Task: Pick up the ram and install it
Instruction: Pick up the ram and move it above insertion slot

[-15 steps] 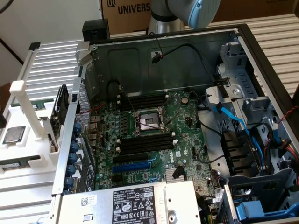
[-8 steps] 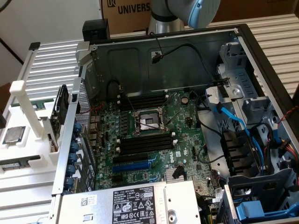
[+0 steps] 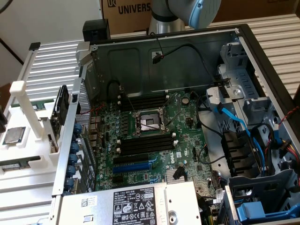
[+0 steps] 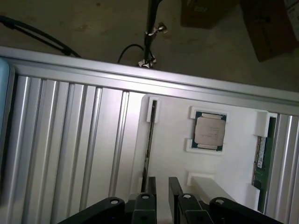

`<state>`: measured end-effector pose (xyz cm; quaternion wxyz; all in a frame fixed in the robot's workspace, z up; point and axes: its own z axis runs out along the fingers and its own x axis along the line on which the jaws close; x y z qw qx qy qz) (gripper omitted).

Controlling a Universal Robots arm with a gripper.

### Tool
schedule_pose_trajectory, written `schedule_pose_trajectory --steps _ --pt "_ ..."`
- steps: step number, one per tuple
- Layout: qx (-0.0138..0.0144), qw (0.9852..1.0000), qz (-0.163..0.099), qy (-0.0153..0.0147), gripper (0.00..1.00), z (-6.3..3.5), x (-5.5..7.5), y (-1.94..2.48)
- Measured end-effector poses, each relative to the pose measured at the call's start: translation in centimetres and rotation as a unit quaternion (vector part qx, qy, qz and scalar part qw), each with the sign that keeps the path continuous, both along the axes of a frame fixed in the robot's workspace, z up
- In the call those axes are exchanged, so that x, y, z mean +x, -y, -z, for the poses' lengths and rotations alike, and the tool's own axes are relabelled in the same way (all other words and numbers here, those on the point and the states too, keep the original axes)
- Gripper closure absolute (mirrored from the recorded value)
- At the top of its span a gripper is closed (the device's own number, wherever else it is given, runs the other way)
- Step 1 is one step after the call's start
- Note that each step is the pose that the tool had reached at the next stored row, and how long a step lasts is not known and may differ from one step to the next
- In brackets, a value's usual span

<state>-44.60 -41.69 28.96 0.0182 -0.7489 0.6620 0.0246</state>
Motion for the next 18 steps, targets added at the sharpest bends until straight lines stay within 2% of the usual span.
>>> schedule_pose_trajectory --steps 4,18 --pt "0.0001 1.0000 0.000 0.0006 0.75 0.25 0.0 0.01" --pt "0.0000 1.0000 0.000 0.0009 0.75 2.76 -0.1 0.05"
